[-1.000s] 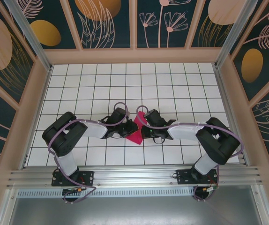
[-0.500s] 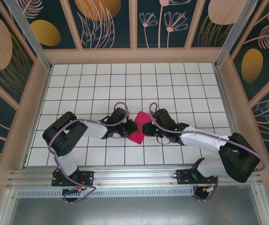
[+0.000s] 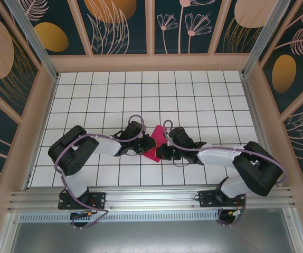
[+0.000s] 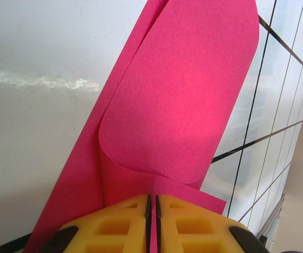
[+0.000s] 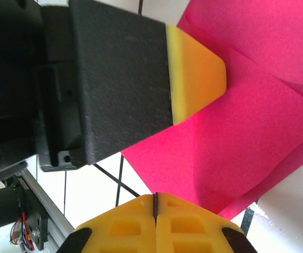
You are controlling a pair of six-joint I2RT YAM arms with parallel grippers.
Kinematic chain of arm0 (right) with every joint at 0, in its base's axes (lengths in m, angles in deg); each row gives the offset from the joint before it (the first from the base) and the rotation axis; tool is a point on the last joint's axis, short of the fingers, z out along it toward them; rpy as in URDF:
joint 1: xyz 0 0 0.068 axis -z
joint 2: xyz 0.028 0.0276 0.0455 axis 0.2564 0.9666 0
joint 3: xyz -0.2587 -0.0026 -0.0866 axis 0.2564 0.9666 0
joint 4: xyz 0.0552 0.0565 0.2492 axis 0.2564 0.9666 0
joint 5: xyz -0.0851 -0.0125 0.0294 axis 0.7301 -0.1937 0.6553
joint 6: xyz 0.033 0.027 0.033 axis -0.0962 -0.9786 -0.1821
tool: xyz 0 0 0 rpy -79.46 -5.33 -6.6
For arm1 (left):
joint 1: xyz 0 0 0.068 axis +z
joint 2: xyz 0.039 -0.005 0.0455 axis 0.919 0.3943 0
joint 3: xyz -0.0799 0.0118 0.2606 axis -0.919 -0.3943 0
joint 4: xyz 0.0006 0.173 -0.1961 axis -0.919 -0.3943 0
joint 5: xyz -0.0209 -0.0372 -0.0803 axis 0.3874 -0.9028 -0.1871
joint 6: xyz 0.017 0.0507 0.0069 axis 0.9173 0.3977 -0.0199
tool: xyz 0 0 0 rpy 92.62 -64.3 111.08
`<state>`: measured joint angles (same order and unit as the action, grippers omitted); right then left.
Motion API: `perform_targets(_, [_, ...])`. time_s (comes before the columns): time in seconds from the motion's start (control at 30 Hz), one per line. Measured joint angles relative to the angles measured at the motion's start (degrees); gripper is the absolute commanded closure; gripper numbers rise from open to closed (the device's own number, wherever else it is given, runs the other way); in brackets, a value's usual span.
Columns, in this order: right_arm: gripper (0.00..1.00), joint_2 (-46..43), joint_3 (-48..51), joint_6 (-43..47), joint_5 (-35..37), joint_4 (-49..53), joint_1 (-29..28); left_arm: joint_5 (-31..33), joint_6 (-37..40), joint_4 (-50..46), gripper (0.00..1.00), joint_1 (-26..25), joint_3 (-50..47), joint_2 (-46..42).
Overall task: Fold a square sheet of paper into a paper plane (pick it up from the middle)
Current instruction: Fold the triangle a second time at the center of the table.
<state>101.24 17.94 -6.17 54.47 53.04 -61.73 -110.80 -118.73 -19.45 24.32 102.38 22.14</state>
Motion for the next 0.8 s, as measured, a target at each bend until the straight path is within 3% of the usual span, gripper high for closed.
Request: perform_targets(0.8, [0.96, 5.6, -0.2, 0.6, -1.2, 0.3, 0.0, -0.1, 0.0, 0.0, 0.85, 0.0, 0.0, 0.0])
